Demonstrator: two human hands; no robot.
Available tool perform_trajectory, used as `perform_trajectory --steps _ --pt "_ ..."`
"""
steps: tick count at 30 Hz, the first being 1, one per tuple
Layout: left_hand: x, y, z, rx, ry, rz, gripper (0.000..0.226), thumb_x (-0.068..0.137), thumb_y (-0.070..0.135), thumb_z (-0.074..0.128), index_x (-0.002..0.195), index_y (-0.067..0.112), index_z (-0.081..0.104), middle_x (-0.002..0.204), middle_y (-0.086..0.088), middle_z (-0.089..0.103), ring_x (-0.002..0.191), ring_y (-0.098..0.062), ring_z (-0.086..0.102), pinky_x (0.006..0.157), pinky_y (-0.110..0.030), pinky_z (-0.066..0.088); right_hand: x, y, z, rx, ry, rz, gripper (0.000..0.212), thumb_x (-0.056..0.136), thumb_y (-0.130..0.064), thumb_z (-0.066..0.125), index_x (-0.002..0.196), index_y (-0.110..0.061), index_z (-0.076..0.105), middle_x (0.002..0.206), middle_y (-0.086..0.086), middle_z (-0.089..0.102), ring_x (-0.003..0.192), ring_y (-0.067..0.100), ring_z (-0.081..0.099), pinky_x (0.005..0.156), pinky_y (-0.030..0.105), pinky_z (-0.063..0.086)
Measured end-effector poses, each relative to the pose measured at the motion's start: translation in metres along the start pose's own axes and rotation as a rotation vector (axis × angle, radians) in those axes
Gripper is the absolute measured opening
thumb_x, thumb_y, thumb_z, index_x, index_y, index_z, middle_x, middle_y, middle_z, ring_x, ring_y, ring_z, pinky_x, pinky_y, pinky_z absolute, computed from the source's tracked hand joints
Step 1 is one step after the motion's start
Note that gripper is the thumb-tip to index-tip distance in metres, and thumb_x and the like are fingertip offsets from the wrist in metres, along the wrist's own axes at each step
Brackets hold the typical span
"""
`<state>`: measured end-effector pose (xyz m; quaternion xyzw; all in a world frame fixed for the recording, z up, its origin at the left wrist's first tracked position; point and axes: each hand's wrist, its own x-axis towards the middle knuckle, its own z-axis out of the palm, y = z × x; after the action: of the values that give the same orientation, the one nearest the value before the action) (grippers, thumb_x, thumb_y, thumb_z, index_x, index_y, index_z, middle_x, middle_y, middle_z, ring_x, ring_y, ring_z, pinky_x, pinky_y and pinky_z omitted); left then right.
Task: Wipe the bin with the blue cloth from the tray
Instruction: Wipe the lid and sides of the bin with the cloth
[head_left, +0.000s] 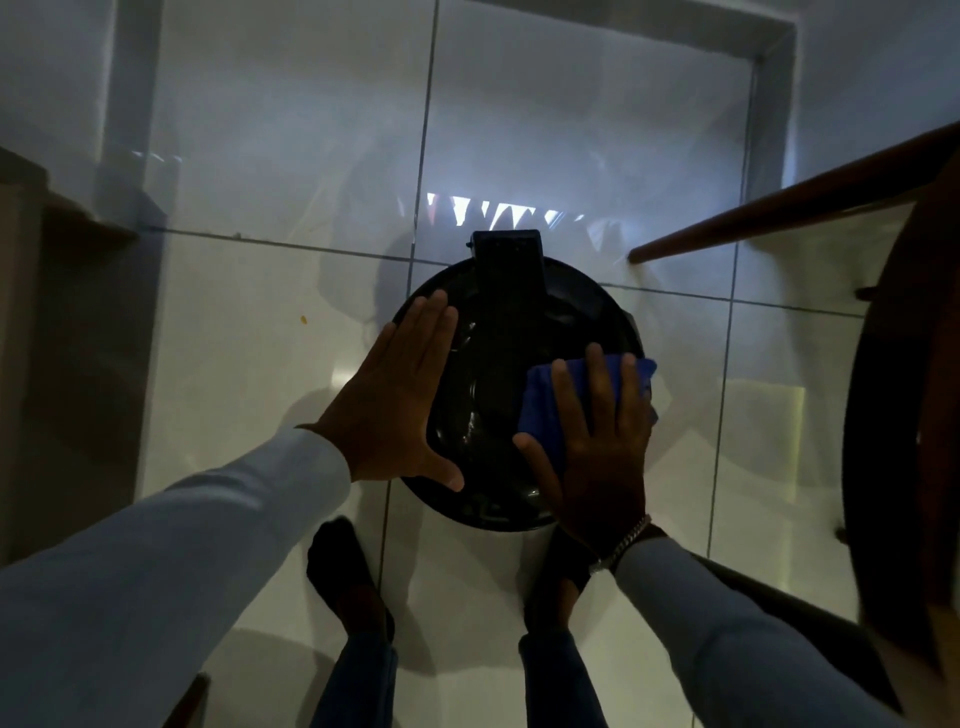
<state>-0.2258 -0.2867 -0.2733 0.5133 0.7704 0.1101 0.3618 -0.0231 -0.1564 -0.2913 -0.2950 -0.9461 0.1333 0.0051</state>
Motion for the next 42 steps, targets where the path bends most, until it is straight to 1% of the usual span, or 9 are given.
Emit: perform_trajectory --steps 7,11,16,20,24,30,33,37,42 --pt "0.0 0.002 -0.002 0.018 0.007 -0.013 0.148 0.05 0.079 0.069 0.146 0.02 -0.027 0.154 0.004 -0.036 0.143 -0.015 -0.032 0.116 -0.031 -0.017 0.078 -0.016 -0.005 0.061 0.07 0.248 0.067 0.094 -0.053 0.046 0.15 -0.022 0.026 0.159 0.014 0.027 0.145 0.042 0.022 0.109 0.066 0.031" --pt "0.0 0.004 -0.003 0.033 0.001 -0.03 0.148 0.048 0.079 0.069 0.147 0.02 -0.024 0.159 0.0 -0.028 0.146 -0.018 -0.027 0.121 -0.039 -0.006 0.038 -0.004 -0.001 0.088 0.08 0.177 0.068 0.093 -0.05 0.05 0.148 -0.02 0.022 0.158 0.017 0.026 0.146 0.043 0.018 0.114 0.064 0.026" --pt "0.001 0.003 -0.003 0.046 -0.006 -0.044 0.15 0.046 0.081 0.069 0.148 0.019 -0.022 0.16 -0.001 -0.026 0.146 -0.018 -0.027 0.12 -0.037 -0.007 -0.041 -0.042 0.012 0.094 -0.006 0.358 0.078 0.092 -0.058 0.038 0.153 -0.022 0.005 0.162 0.016 0.002 0.15 0.041 -0.001 0.118 0.065 0.014" --pt "0.001 0.003 -0.004 0.058 -0.017 -0.026 0.15 0.046 0.082 0.068 0.148 0.018 -0.022 0.159 -0.003 -0.027 0.146 -0.019 -0.028 0.119 -0.036 -0.009 -0.052 -0.048 0.016 0.046 -0.065 0.291 0.073 0.094 -0.057 0.03 0.153 -0.024 0.002 0.162 0.016 0.003 0.149 0.043 -0.001 0.117 0.068 0.015" --pt "0.0 0.001 -0.001 0.051 0.002 -0.001 0.148 0.047 0.082 0.067 0.148 0.018 -0.021 0.159 -0.001 -0.026 0.146 -0.018 -0.027 0.118 -0.036 -0.011 -0.007 -0.018 0.007 -0.022 -0.022 0.142 0.065 0.095 -0.049 0.036 0.15 -0.021 0.016 0.16 0.019 0.018 0.147 0.044 0.01 0.116 0.066 0.018" --pt "0.002 -0.003 0.003 0.019 0.029 0.013 0.148 0.047 0.082 0.066 0.147 0.02 -0.023 0.156 0.005 -0.032 0.144 -0.013 -0.031 0.116 -0.032 -0.016 0.077 -0.035 0.007 0.072 0.079 0.31 0.063 0.096 -0.045 0.042 0.151 -0.022 0.021 0.161 0.013 0.023 0.147 0.042 0.016 0.115 0.067 0.018" --pt "0.002 -0.004 0.004 0.011 0.029 0.006 0.149 0.046 0.082 0.067 0.147 0.021 -0.023 0.156 0.005 -0.032 0.144 -0.011 -0.031 0.115 -0.03 -0.017 0.053 -0.04 0.009 0.032 0.071 0.204 0.062 0.096 -0.046 0.042 0.15 -0.023 0.021 0.16 0.013 0.023 0.148 0.04 0.013 0.118 0.061 0.009" --pt "0.002 -0.003 0.003 -0.015 0.029 0.008 0.149 0.046 0.079 0.071 0.147 0.024 -0.024 0.153 0.009 -0.035 0.14 -0.006 -0.036 0.117 -0.034 -0.013 -0.03 -0.027 0.007 -0.057 -0.05 0.006 0.066 0.093 -0.051 0.04 0.15 -0.024 0.018 0.158 0.014 0.024 0.147 0.038 0.013 0.116 0.062 0.021" --pt "0.002 -0.004 0.004 -0.003 0.036 0.023 0.148 0.047 0.08 0.07 0.146 0.024 -0.026 0.15 0.011 -0.039 0.14 -0.008 -0.037 0.114 -0.032 -0.017 -0.002 -0.025 0.003 -0.003 0.033 0.202 0.062 0.093 -0.046 0.044 0.147 -0.022 0.025 0.156 0.016 0.029 0.145 0.042 0.022 0.117 0.059 0.025"
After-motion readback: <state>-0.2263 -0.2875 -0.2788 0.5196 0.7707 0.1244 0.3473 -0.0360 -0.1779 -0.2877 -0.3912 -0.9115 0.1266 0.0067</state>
